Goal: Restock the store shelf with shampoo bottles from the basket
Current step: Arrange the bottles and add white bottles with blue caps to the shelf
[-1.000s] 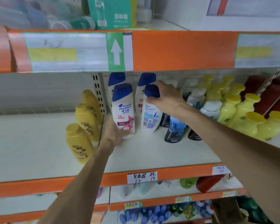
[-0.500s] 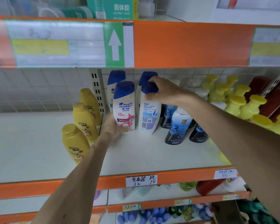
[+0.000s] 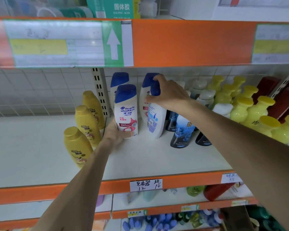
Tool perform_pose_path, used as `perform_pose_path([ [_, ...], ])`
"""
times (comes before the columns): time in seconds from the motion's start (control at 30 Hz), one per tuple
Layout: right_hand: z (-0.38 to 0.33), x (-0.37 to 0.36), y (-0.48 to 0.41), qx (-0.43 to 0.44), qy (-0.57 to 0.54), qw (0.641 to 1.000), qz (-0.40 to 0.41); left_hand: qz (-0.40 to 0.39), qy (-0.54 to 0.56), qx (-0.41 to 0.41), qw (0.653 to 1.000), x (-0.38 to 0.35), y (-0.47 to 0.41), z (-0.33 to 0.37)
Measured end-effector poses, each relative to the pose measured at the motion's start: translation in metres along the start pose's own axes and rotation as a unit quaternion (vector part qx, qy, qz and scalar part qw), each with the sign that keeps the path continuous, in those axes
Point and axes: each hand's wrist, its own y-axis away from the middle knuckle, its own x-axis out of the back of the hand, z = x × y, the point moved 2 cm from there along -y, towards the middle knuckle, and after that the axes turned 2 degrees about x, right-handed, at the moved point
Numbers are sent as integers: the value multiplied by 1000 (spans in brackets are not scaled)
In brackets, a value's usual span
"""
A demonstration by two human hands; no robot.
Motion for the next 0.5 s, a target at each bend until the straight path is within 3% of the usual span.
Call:
perform_pose_path([
  [0.07, 0, 8, -2, 46, -51, 996, -53, -6, 15, 4, 1000, 0, 0, 1],
  [0.13, -1, 18, -6, 101, -22, 988, -112, -4, 5, 4, 1000, 1, 0, 2],
  [0.23, -1, 31, -8, 114, 40, 976, -180, -9, -5, 4, 1000, 2, 0, 4],
  [0.5, -7, 17, -10, 75, 35, 995, -61, 2, -17, 5, 1000, 2, -4, -1],
])
